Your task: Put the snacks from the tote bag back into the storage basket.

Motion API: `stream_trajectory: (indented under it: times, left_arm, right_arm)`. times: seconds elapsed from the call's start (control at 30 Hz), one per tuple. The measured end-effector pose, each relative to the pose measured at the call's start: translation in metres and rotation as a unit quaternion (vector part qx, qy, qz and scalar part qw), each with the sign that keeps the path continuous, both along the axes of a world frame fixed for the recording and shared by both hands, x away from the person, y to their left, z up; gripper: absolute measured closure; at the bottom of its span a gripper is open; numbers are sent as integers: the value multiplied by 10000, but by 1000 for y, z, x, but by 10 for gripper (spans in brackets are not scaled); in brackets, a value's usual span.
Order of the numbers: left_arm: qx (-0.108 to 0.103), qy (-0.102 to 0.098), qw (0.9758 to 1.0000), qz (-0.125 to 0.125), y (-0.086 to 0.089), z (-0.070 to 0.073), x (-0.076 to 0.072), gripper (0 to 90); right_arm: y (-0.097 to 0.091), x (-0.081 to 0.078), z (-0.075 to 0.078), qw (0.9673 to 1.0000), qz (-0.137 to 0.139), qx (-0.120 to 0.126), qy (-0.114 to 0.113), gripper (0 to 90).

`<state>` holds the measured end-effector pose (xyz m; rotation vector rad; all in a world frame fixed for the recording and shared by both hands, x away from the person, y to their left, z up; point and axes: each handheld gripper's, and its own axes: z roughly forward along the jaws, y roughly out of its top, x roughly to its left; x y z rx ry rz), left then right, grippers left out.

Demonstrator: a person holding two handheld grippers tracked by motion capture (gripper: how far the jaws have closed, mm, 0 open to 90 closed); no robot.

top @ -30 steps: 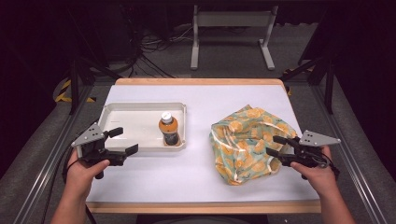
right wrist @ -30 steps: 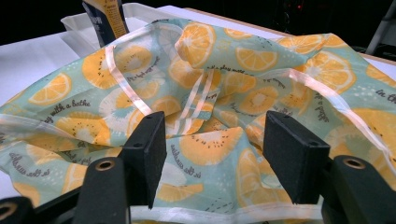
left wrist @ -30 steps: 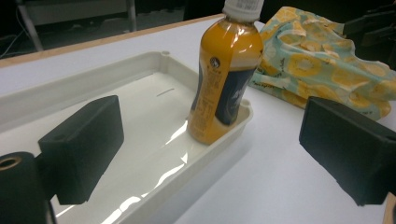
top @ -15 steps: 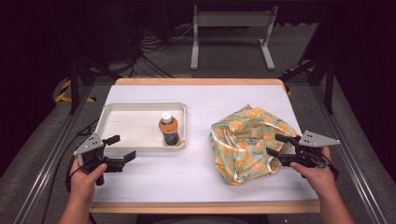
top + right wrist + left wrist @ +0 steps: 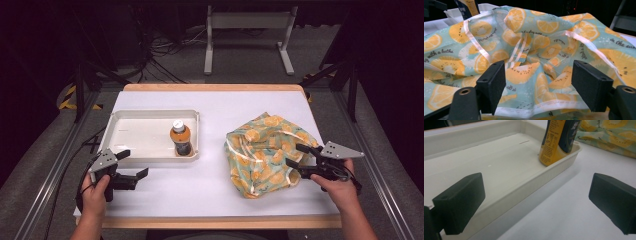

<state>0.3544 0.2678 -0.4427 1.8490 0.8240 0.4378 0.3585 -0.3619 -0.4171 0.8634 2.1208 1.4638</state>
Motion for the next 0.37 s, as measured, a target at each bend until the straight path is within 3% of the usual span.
stream_trajectory:
  times: [0.13, 0.37]
  left_arm:
    - [10, -152, 9998, 112, 1, -2, -2, 7]
    - [21, -196, 9998, -31, 1, -2, -4, 7]
  right_arm:
    - [0, 1, -3, 10000, -20, 27, 39, 260]
    - [-1, 0, -3, 9999, -110, 120, 57, 190]
